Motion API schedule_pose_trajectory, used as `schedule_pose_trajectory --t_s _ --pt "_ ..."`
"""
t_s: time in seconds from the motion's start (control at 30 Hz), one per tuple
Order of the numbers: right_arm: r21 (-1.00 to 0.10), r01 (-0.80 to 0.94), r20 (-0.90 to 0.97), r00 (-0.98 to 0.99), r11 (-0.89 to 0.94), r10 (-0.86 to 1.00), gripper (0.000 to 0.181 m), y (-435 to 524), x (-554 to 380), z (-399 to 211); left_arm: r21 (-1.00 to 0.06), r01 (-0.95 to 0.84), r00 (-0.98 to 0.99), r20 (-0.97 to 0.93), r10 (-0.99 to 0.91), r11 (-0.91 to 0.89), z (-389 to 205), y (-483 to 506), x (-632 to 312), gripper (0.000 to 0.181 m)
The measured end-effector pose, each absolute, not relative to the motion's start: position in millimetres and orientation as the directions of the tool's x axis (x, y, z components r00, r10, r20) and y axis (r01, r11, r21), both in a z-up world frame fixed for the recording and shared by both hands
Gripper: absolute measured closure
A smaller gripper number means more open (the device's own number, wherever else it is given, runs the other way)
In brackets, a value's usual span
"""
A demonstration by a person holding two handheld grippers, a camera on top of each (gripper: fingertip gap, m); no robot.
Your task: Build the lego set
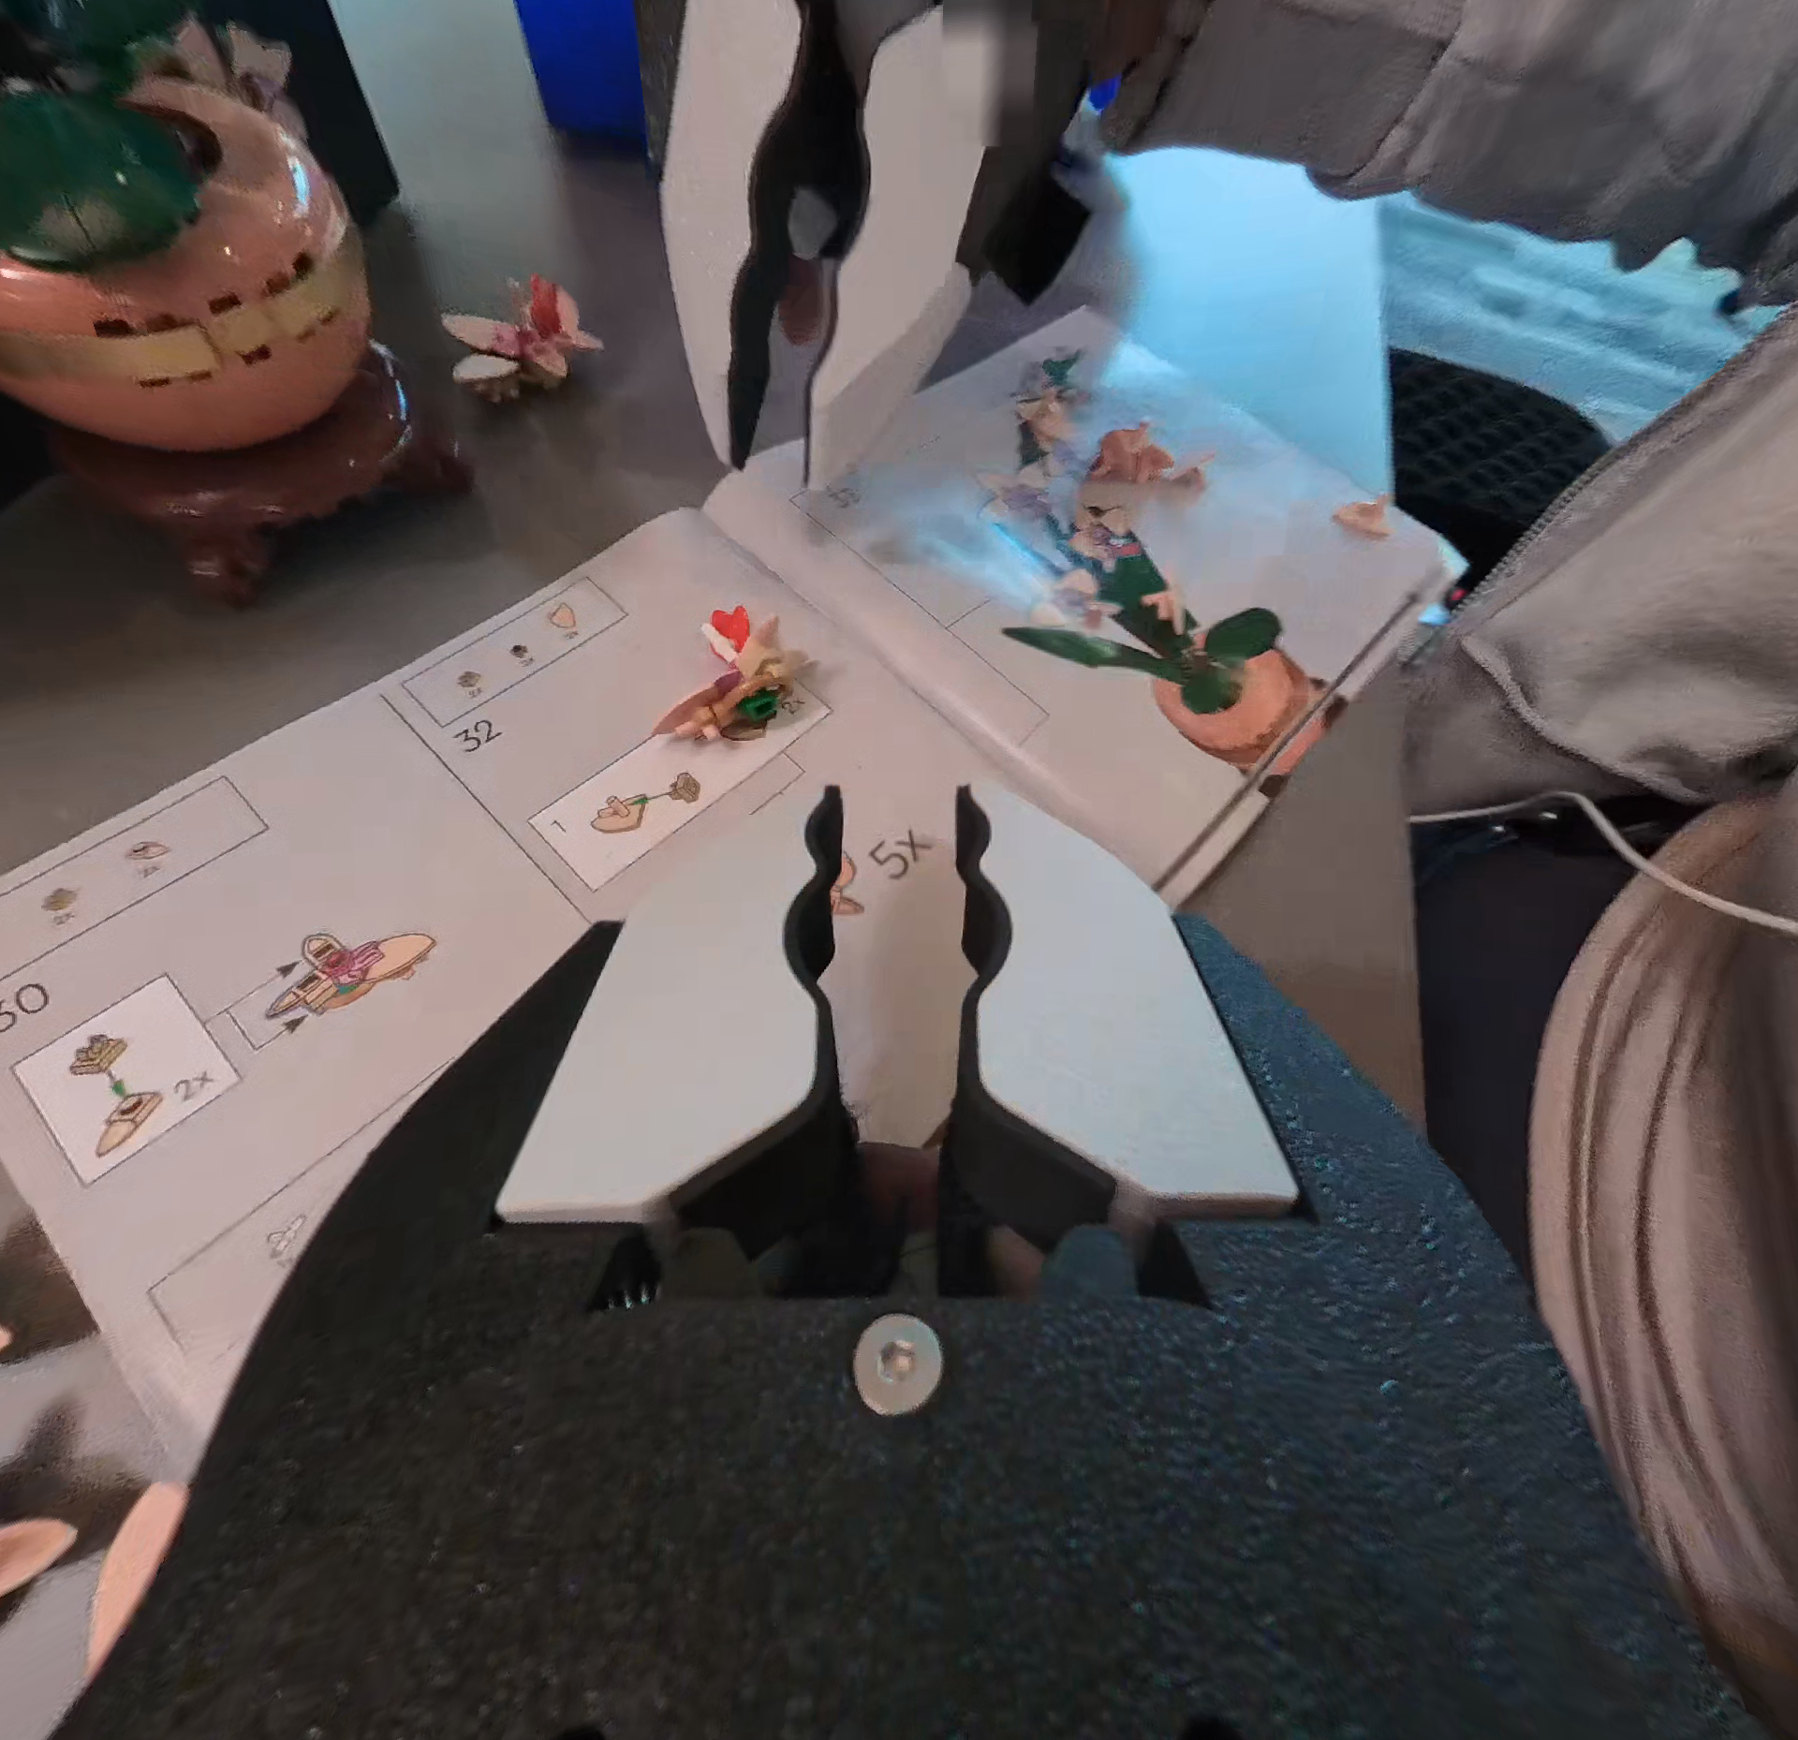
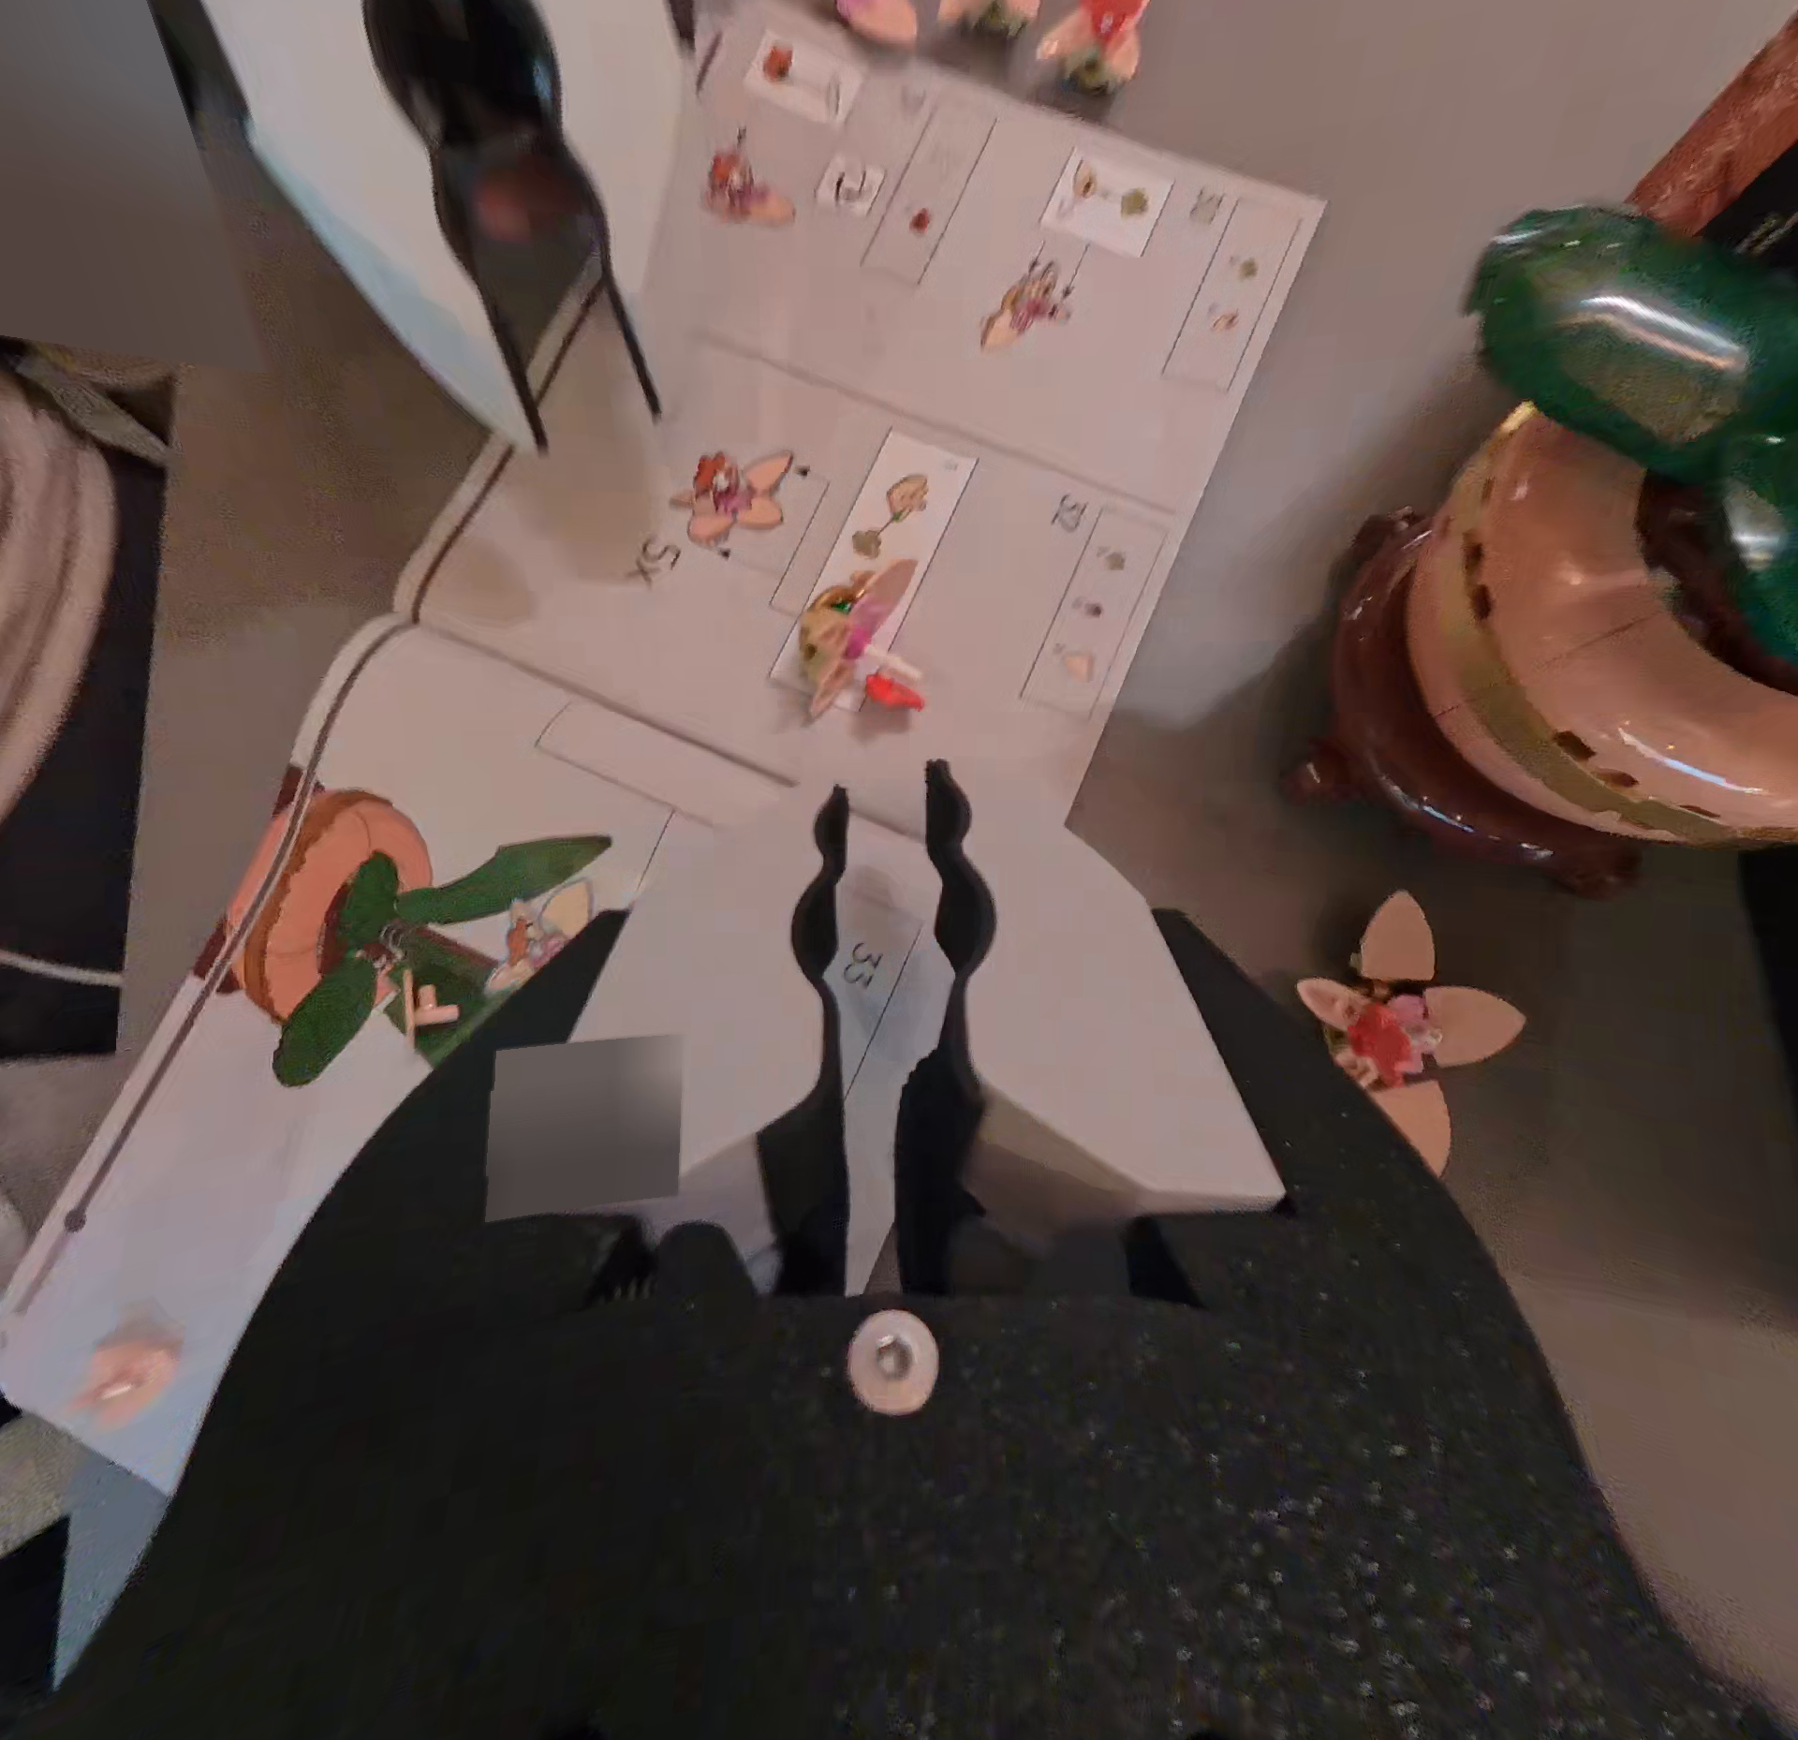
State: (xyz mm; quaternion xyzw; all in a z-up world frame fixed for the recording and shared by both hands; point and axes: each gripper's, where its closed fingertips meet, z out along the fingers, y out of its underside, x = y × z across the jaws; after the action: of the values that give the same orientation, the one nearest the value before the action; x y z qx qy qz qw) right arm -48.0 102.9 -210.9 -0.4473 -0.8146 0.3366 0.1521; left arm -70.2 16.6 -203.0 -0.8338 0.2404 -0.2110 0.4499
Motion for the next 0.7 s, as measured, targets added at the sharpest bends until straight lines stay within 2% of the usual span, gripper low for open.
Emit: schedule_pose_trajectory --t_s 0.03,0.13,0.3,0.43,0.7 --pt "-0.704 0.622 -0.083 -0.552 0.343 0.83 0.168 104 -52 -211 -0.832 -0.22 0.812 0.132 -0.568 -0.509 -206 21 -69 0.159" --pt "-0.709 0.653 -0.173 -0.528 0.267 0.831 0.174 103 -61 -216 -0.791 -0.206 0.857 0.139 -0.496 -0.576 -212 37 -65 0.161" --pt "-0.664 0.737 -0.378 -0.477 0.127 0.793 0.17 89 -69 -219 -0.698 -0.102 0.901 0.237 -0.363 -0.709 -235 48 -64 0.162" --pt "-0.625 0.775 -0.425 -0.439 0.094 0.792 0.168 94 -67 -225 -0.705 -0.046 0.899 0.28 -0.337 -0.708 -236 51 -60 0.163" --pt "-0.607 0.788 -0.459 -0.451 0.101 0.766 0.158 86 -61 -234 -0.714 -0.105 0.906 0.219 -0.363 -0.692 -238 57 -62 0.164"
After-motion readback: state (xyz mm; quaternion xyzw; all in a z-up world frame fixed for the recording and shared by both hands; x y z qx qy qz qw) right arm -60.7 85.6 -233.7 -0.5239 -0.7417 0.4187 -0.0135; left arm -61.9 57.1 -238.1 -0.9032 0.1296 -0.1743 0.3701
